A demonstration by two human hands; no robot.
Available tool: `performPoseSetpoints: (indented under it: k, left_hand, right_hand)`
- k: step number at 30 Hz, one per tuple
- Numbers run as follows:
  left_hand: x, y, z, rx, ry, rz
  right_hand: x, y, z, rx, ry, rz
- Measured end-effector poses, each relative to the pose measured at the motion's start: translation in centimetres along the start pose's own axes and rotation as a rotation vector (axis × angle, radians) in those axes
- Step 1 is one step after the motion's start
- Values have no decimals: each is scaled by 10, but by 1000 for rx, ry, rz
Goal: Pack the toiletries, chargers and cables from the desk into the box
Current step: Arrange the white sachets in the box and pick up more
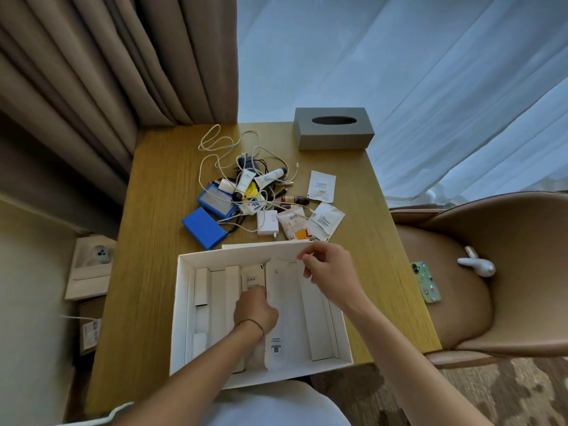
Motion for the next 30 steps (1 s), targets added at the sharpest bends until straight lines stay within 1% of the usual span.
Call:
performPoseSetpoints:
  k: [4, 8, 10, 12, 14, 16, 21, 24, 30]
  left_hand:
    - [-2, -2, -1, -174, -122, -9]
    - [0, 3, -2, -301, -171, 3]
    - [6, 10, -3, -327, -186, -25]
    - [16, 21, -7, -343, -199, -89]
    - [28, 35, -11, -295, -220, -152]
    - [38, 51, -17, -203, -242, -182]
    - [54, 99, -43, -73, -304, -280]
    - [52, 122, -63, -39, -316, -357]
    - [28, 145, -96, -35, -327, -411]
  right_hand:
    - [-15, 11, 5, -27, 22, -32]
    - [-39, 28, 3, -36, 28, -65]
    - [-57, 37, -2, -14, 19, -95]
    - [-77, 45, -9, 9, -2, -115]
    - [-98, 50, -16, 27, -31, -115]
    - [-120, 54, -23, 45, -60, -117]
    - [-179, 62, -34, 152, -88, -181]
    - [-211, 61, -39, 223, -105, -201]
    - [-257, 52, -44, 400, -169, -256]
Point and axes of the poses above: each hand's wrist, its own x-axis away from the middle knuckle, its own y-axis out of the back of the hand, z = x × y, the point moved 3 cm from there along -x, towards the middle knuckle, and after that the axes turned 11 degrees about -x, right-handed, at the moved point
